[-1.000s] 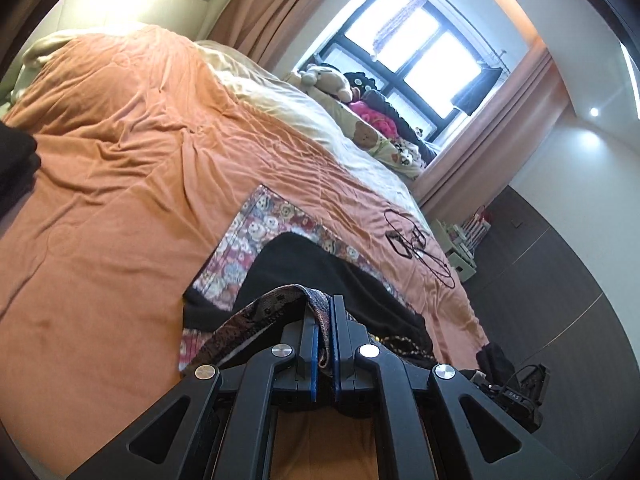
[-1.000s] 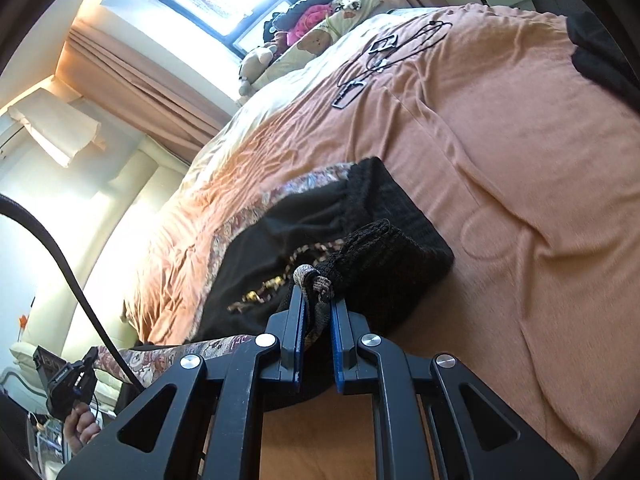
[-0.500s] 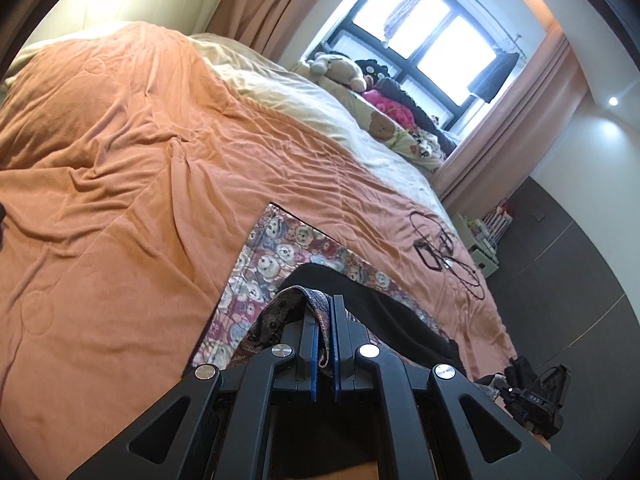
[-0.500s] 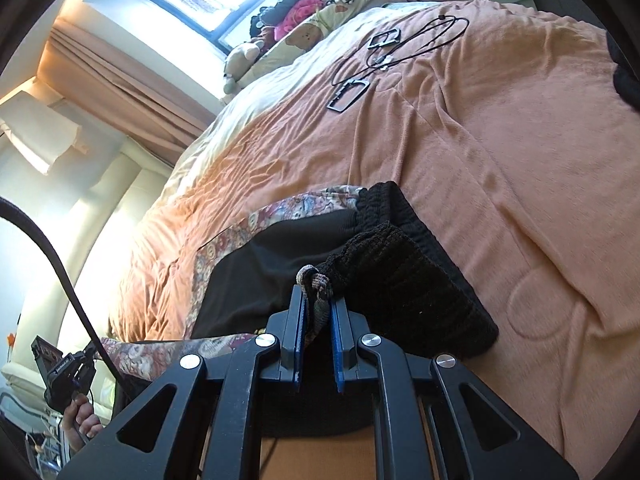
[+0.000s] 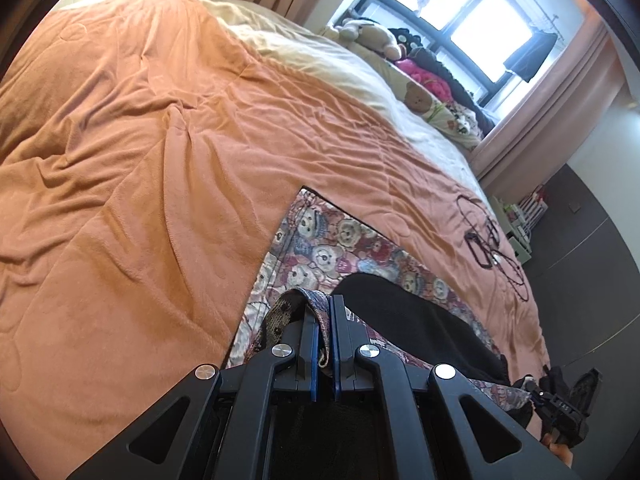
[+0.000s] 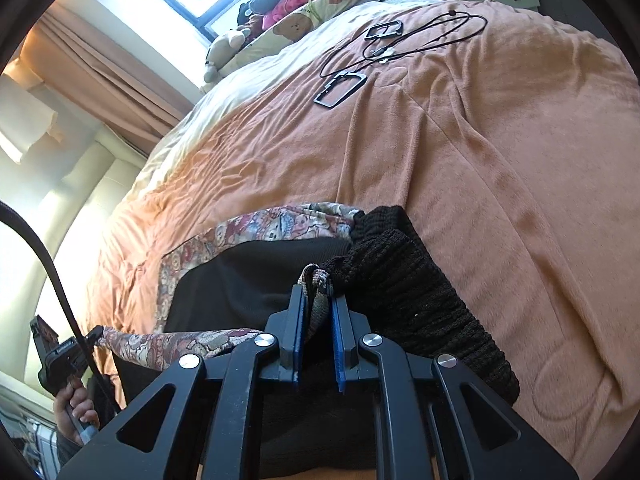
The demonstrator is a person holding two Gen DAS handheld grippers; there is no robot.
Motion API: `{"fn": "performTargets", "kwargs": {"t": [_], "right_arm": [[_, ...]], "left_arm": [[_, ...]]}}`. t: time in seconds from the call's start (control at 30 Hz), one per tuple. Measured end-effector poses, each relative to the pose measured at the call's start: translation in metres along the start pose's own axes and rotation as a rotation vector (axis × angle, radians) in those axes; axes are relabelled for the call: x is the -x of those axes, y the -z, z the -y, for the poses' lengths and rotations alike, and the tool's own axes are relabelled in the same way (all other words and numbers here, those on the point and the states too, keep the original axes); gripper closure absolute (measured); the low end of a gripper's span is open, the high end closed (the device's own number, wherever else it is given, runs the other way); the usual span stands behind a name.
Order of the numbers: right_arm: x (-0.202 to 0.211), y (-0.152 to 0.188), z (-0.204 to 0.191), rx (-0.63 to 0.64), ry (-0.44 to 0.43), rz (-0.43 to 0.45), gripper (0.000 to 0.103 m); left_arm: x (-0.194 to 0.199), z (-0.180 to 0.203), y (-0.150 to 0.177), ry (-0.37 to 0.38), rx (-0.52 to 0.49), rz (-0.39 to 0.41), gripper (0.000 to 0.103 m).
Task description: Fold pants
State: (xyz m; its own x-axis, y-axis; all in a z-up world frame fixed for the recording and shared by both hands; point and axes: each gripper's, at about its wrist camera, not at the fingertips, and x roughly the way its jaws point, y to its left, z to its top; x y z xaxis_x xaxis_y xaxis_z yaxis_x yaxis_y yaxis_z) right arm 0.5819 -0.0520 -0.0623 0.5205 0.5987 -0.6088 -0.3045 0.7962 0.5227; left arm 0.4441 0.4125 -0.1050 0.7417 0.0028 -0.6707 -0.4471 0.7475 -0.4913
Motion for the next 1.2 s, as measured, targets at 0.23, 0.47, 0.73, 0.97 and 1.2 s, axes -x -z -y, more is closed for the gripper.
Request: {"fn": "performTargets", "kwargs": {"t": [0.23, 0.47, 0.73, 0.97, 1.2], "right_arm": [[0.007, -0.005, -0.024, 0.091, 0.073, 0.071, 0.013], [0.021, -0.002, -0.031, 0.199, 0.093, 0.066, 0.013], [0.026, -0.005, -0.019, 0.256, 0.164, 0.003, 0.013], [0.009, -0.013, -0.017, 0.326, 0.256, -0.089, 0.013], [-0.008, -0.016, -0.022, 0.366, 0.285, -0.136, 0.014]], "left_arm": [[-0.033, 0.0, -0.008, -0.075, -0.068, -0.082, 0.074], [-0.028, -0.007, -0.001, -0.124, -0.161, -0.097, 0.056], [-0.039, -0.019, 0.022, -0.154, -0.25, -0.191, 0.056], [-0.06, -0.012, 0.037, -0.196, -0.379, -0.269, 0.056], [-0.088, -0.004, 0.034, -0.262, -0.472, -0.289, 0.056]]}}
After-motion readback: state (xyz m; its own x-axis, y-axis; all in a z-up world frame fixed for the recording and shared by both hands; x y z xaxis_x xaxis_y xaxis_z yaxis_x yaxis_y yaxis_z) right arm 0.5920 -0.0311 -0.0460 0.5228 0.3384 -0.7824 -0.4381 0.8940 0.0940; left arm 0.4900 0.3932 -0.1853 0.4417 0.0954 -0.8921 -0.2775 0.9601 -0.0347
